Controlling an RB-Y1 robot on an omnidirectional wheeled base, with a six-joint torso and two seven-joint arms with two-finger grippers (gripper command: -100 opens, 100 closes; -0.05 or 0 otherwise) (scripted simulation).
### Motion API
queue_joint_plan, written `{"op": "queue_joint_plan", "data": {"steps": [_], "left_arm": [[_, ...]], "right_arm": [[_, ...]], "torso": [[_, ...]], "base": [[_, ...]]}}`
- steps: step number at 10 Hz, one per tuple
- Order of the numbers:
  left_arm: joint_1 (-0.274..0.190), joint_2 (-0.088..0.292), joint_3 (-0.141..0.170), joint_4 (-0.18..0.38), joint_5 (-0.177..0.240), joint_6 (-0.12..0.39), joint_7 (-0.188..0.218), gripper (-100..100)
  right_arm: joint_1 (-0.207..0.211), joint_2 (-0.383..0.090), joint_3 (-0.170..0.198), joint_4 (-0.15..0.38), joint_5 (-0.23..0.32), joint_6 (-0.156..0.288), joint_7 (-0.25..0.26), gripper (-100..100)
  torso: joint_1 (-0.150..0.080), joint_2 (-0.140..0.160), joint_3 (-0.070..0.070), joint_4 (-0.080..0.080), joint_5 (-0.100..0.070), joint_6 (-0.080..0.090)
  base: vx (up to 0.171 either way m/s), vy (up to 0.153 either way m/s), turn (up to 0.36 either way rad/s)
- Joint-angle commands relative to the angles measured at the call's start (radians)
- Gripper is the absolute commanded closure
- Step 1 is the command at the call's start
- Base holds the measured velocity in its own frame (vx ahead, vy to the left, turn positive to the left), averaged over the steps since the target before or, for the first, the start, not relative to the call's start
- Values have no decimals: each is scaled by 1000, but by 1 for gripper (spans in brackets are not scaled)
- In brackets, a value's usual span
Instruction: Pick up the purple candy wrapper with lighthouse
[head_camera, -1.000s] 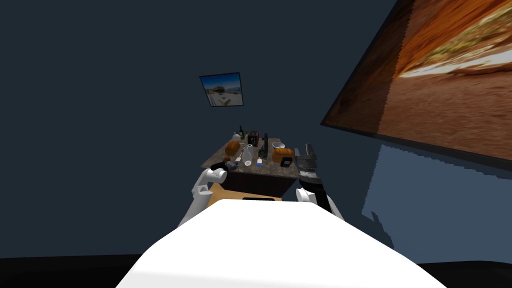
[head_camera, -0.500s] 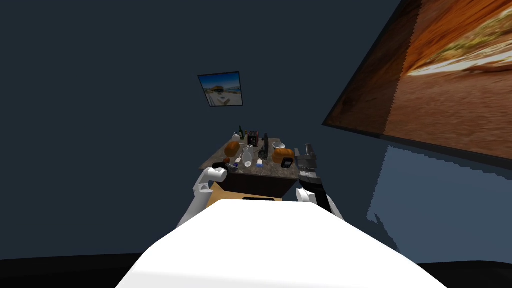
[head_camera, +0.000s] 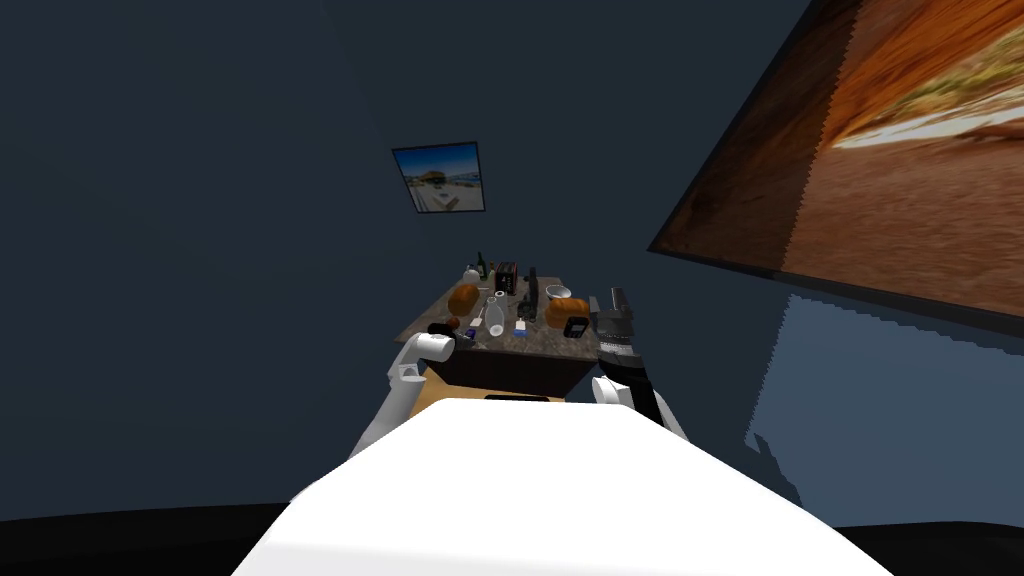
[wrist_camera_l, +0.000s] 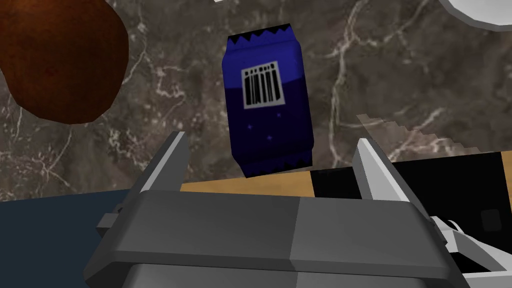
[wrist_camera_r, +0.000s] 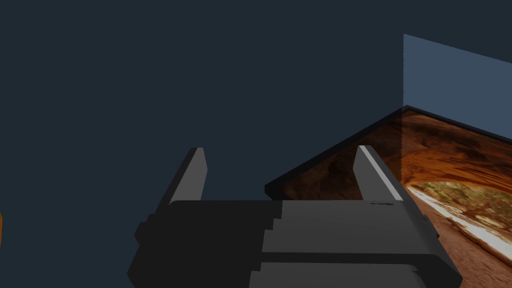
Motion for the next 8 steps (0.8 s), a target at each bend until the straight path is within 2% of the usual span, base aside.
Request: {"op": "queue_joint_plan", "data": {"steps": [1, 2, 3, 6, 7, 8], "left_arm": [[0, 0, 0, 0, 0, 0, 0, -100], [0, 0, 0, 0, 0, 4, 2, 0], [-4, -11, 3, 35, -3, -25, -17, -100], [-9, -27, 9, 87, -7, -69, -45, -100], [-7, -22, 9, 75, -4, -57, -38, -100], [-7, -23, 9, 77, -4, -61, -40, 100]], "right_arm": [[0, 0, 0, 0, 0, 0, 0, 0], [0, 0, 0, 0, 0, 0, 0, 0], [0, 0, 0, 0, 0, 0, 0, 0], [0, 0, 0, 0, 0, 0, 0, 0], [0, 0, 0, 0, 0, 0, 0, 0], [0, 0, 0, 0, 0, 0, 0, 0]], "torso": [[0, 0, 0, 0, 0, 0], [0, 1, 0, 0, 0, 0], [-1, 1, 1, 0, 0, 0], [-2, 0, 0, 0, 0, 0], [-2, 0, 0, 0, 0, 0], [-1, 1, 0, 0, 0, 0]], "base": [[8, 6, -4], [0, 0, 0], [18, -8, 14], [26, -13, 15], [11, -4, 3], [0, 0, 0]]}}
